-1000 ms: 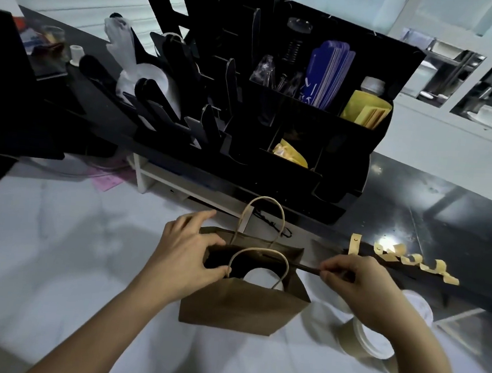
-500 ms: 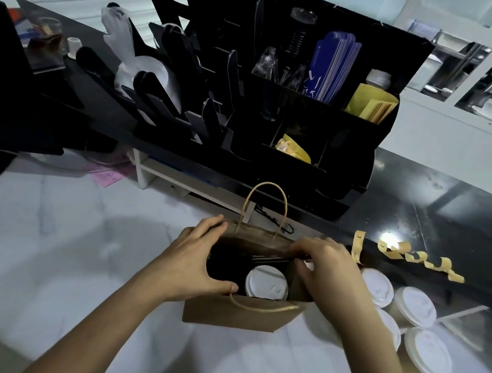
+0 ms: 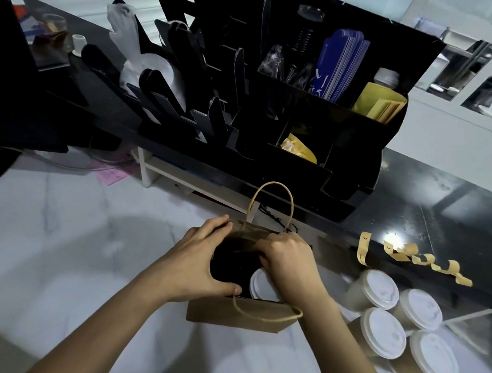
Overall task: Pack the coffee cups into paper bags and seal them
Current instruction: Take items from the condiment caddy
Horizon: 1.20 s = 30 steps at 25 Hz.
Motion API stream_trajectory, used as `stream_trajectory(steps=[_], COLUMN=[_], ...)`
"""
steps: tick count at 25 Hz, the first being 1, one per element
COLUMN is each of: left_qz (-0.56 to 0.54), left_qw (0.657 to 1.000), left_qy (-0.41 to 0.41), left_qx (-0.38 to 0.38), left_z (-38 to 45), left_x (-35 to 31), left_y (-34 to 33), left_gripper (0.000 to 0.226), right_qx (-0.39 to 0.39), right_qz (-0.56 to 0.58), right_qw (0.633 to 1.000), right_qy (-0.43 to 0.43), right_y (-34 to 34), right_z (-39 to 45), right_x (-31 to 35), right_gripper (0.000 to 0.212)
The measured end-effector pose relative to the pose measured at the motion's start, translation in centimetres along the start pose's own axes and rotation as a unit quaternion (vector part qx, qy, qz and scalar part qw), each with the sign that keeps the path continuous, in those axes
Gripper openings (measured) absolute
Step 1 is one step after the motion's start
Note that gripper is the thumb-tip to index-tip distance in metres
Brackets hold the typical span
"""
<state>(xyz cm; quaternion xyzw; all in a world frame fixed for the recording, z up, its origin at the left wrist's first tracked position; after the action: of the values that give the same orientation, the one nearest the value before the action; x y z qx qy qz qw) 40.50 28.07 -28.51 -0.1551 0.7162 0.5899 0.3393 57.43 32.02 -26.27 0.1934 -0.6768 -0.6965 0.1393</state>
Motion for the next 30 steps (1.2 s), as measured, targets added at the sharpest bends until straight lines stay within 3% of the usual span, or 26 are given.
stream_trajectory(steps=[8,13,18,23,26,30], left_qz=[0.003,0.006,0.011,0.012,0.011,0.011], left_qw=[1.000,1.000,1.000,1.000,1.000,0.996], left_qy=[-0.001,-0.004,-0.004,-0.006,-0.005,-0.021], left_qx=[-0.006,-0.004,-0.004,-0.005,-0.019,-0.085], left_z=[-0.1,-0.2,-0.2,-0.3,-0.3,-0.5], left_x=[0.3,0.3,0.1,0.2,0.3,0.1], left_y=[-0.1,0.0,0.0,0.2,0.3,1.3], left_gripper=[0.122,0.121,0.119,0.116,0.104,0.059], right_qx=[0.013,0.006,0.114,0.114,0.094,0.031], right_qz=[0.002,-0.005,-0.044,0.010,0.054,0.132], right_qw=[1.000,1.000,0.992,0.992,0.992,0.987], right_qy=[0.024,0.018,-0.030,-0.050,-0.064,-0.090], right_y=[-0.6,0.1,-1.4,-1.2,0.1,2.4], right_z=[0.4,-0.1,-0.9,-0.6,-0.9,-2.2], right_x=[-0.3,-0.4,-0.6,-1.0,-1.3,-2.5], right_gripper=[0.043,0.036,0.024,0.028,0.028,0.028])
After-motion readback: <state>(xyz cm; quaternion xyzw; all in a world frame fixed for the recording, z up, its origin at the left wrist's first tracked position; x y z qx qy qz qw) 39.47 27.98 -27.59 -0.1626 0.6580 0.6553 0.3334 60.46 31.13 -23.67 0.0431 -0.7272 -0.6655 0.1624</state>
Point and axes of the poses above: each hand's wrist, its own z-axis towards the middle knuckle, its own y-axis out of the back of the hand, x = y × z, the point moved 5 cm from there along z, towards the middle knuckle, and after that the axes turned 2 degrees about -y, right-handed, at the moved point
